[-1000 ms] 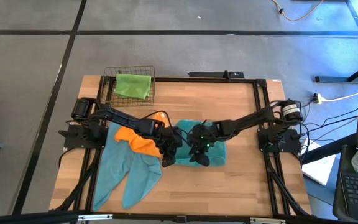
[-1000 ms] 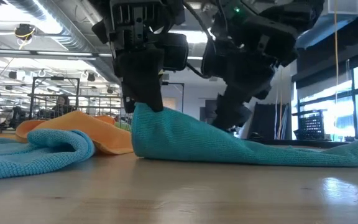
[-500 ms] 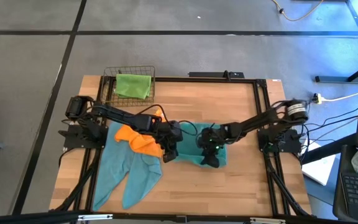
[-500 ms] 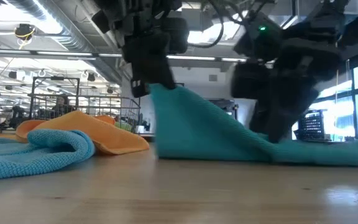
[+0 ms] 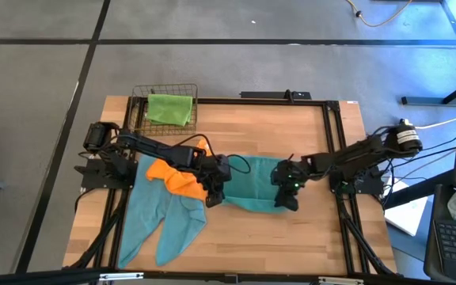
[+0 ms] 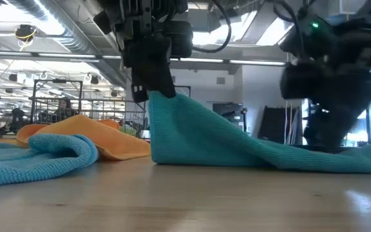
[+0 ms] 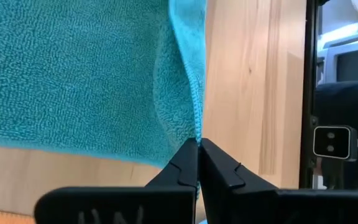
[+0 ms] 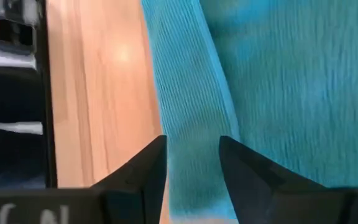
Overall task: Fold microfiber towels
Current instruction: Fold the blue microfiber cloth
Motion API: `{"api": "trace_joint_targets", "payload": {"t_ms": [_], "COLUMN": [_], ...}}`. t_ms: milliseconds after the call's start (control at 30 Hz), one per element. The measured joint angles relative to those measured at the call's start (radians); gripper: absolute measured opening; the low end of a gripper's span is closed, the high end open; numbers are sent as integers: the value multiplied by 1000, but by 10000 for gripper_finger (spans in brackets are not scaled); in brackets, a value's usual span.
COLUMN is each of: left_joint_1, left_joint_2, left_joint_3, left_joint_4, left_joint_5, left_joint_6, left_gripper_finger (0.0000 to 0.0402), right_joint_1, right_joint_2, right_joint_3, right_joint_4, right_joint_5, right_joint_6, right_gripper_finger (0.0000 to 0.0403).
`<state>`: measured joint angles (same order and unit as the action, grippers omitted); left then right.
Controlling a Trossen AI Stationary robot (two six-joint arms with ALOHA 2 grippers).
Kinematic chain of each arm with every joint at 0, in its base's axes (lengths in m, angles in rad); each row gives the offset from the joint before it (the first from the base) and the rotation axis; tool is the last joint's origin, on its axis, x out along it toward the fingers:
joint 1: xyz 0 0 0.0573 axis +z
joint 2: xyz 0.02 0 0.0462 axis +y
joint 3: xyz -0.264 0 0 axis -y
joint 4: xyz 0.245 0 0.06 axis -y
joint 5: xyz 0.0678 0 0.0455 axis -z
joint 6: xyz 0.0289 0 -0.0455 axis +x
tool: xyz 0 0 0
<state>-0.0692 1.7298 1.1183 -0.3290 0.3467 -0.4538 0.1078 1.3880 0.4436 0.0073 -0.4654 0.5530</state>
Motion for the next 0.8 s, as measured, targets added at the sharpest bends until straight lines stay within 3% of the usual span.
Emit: {"api": "trace_joint_targets", "payload": {"t_ms": [167,500,600,700,800], "left_joint_1": [0,-13,-12,-13,-13], "left_joint_2": [0,1,1,1,1], "left_joint_3": [0,0,0,0,0], "left_joint_4": [0,-3,-3,-3,-3], "left_joint_5": [-5,-8,-9,-14,-24], "left_joint_6": [0,-1,-1,0,8], "left_gripper_finger": [0,0,0,0,0], "right_joint_1": [27,28,28,40,62], "right_joint_2": [-21,-76,-132,-165,-136], "right_joint_3": [-66,-72,-55,-33,-35], "right_joint_4": [38,5,5,31,158], "right_joint_5": [0,-2,73,224,353], "right_joint_6": [71,221,193,96,-17], "right_gripper_finger": [149,149,149,149,149]}}
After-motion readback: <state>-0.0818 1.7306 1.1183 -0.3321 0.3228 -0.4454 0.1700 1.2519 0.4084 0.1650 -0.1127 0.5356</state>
